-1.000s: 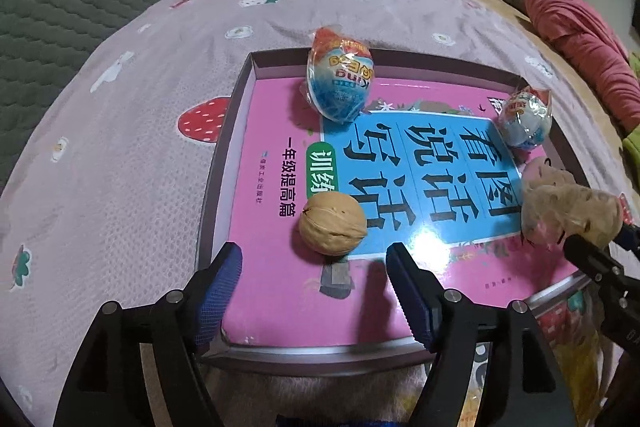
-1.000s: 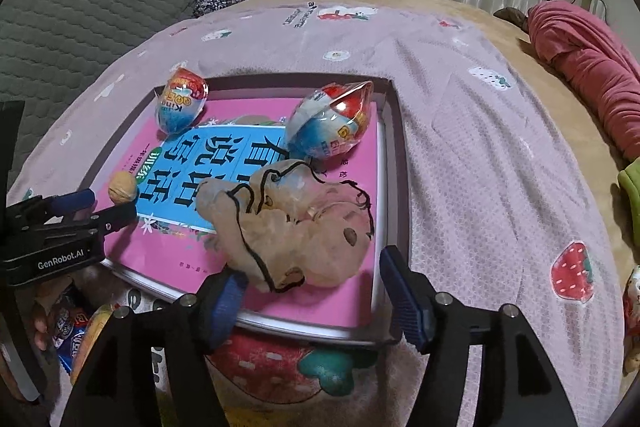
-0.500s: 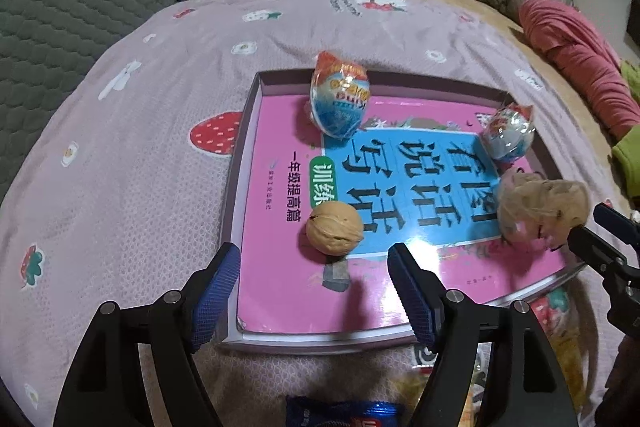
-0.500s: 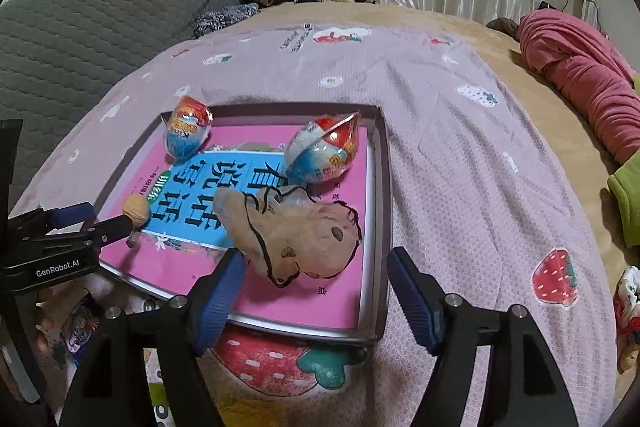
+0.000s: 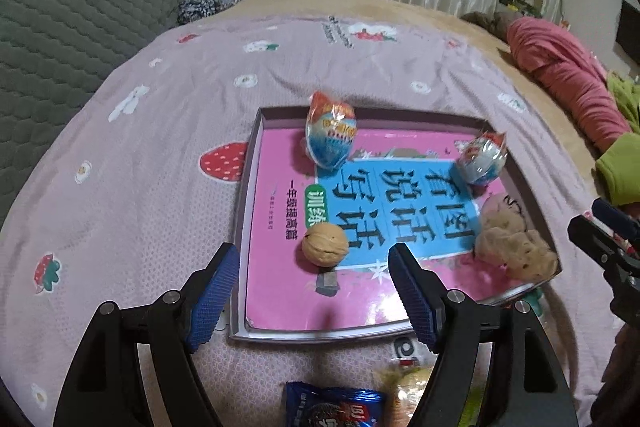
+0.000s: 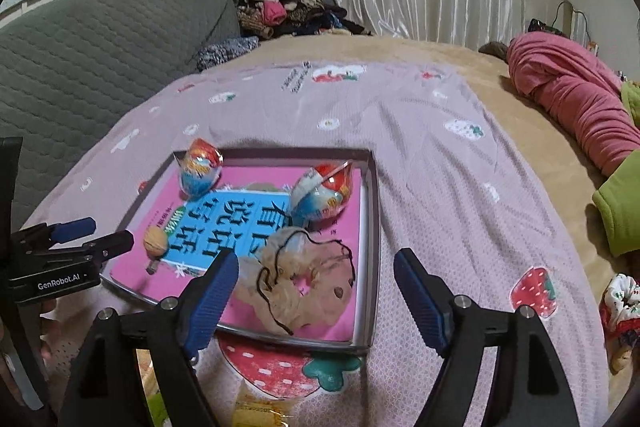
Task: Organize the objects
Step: 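Pull both grippers back from the tray toward the remaining snacks, then grasp the cookie packet with the left gripper while the right grasps the yellow cake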
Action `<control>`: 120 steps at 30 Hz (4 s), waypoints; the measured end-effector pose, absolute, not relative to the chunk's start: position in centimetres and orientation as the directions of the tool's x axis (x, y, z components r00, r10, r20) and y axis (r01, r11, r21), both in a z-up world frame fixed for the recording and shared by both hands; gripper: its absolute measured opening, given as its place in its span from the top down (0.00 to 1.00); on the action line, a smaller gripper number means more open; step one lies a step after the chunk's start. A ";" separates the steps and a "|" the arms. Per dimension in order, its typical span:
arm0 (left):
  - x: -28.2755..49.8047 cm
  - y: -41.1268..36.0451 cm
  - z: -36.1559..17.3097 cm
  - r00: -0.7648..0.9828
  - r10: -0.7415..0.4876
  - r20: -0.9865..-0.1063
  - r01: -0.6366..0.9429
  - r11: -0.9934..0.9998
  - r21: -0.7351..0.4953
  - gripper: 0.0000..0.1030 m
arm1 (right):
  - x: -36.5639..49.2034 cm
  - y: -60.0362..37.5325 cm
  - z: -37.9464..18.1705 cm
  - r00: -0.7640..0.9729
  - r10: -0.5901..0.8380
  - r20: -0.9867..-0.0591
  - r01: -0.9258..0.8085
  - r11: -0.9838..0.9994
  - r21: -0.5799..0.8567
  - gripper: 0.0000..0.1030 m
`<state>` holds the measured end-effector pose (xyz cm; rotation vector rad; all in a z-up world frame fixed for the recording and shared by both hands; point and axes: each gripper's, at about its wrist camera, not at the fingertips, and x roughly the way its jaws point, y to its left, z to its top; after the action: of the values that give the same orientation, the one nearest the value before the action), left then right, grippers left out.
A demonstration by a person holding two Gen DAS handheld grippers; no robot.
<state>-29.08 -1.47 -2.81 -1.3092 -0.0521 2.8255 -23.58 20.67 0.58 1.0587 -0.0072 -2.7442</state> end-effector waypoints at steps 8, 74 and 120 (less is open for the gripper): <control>-26.7 -0.8 0.2 -0.719 -0.041 -0.694 0.007 -0.999 0.051 0.23 | -21.6 20.1 3.3 -0.772 -0.214 -0.598 0.211 -0.975 0.076 0.18; -4.2 -2.7 5.9 -0.699 -0.061 -0.712 0.024 -0.998 0.062 0.22 | 0.1 18.8 10.9 -0.786 -0.107 -0.609 0.188 -0.980 -0.070 0.10; -13.0 -2.6 -5.0 -0.581 -0.067 -0.811 0.011 -0.997 0.075 0.22 | -8.4 18.9 -1.5 -0.621 0.000 -0.784 0.150 -0.981 -0.119 0.10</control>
<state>-13.05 -2.57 -4.98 -1.4565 0.0977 2.8316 -8.42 18.93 -1.50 1.3263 0.2655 -2.7423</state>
